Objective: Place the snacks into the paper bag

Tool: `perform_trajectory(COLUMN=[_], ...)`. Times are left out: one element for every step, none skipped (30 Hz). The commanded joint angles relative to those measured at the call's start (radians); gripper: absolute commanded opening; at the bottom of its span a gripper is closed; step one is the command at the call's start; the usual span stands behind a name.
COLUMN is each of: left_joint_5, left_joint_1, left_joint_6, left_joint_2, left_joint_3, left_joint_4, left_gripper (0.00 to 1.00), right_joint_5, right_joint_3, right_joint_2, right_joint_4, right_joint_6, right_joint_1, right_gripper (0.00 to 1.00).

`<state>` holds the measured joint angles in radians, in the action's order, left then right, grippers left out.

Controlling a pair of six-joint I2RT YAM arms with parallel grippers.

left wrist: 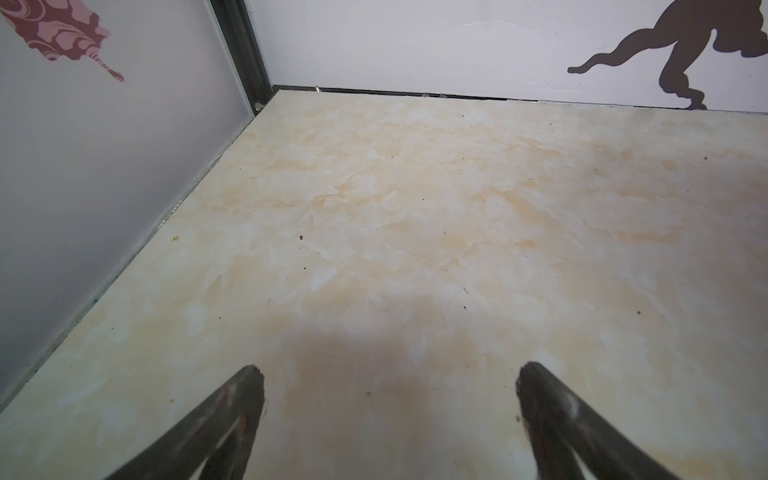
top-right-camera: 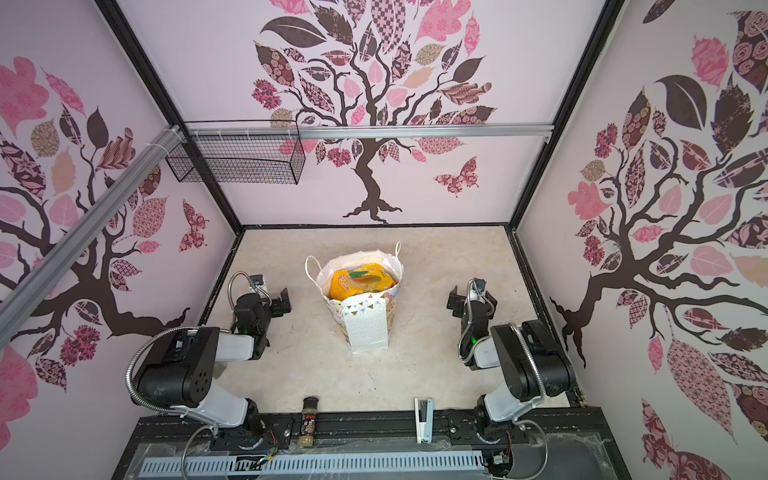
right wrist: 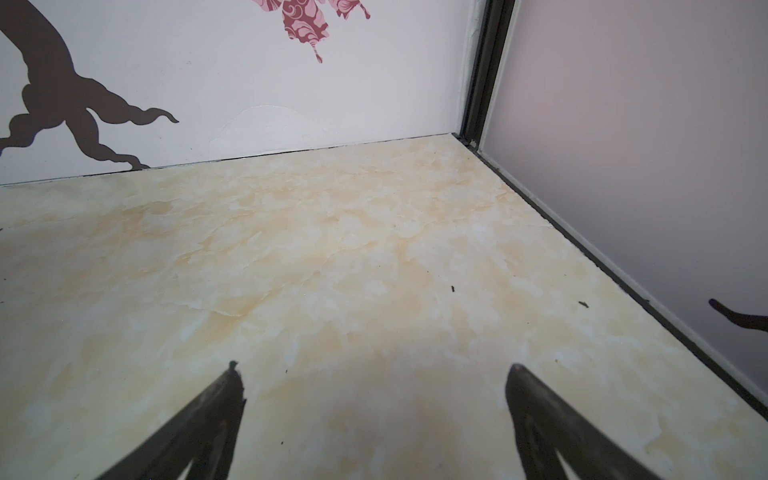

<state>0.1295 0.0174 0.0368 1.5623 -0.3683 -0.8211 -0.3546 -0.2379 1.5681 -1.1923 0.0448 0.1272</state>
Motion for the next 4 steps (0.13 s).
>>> perform_trajectory(left_joint_5=[-0.003,-0.002,-0.003,-0.002], left_joint_1=[0.0,0.001,0.0,0.001], left_joint_6=[0.006,0.006,0.007,0.006], left_joint_2=[-0.01,-0.01,-0.011,-0.01], left_joint_3=[-0.025,-0.025,-0.026,-0.025], left_joint_4=[-0.022,-0.021,-0.021,-0.022], left_gripper=[0.98,0.98,0.98,0.98], right_joint_5=[0.009,0.01,0.009,0.009], right_joint_3=[-0.03,-0.028,-0.027,-0.025], right_joint_2=[-0.003,-0.005,-0.006,-0.006], right_joint_4=[-0.011,-0.012,-0.014,-0.016], right_joint_6=[-0.009,-0.008,-0.008,-0.008], right_joint_1=[-0.008,-0.008,-0.009,-0.009], right_gripper=[0.99,0.99,0.99,0.99])
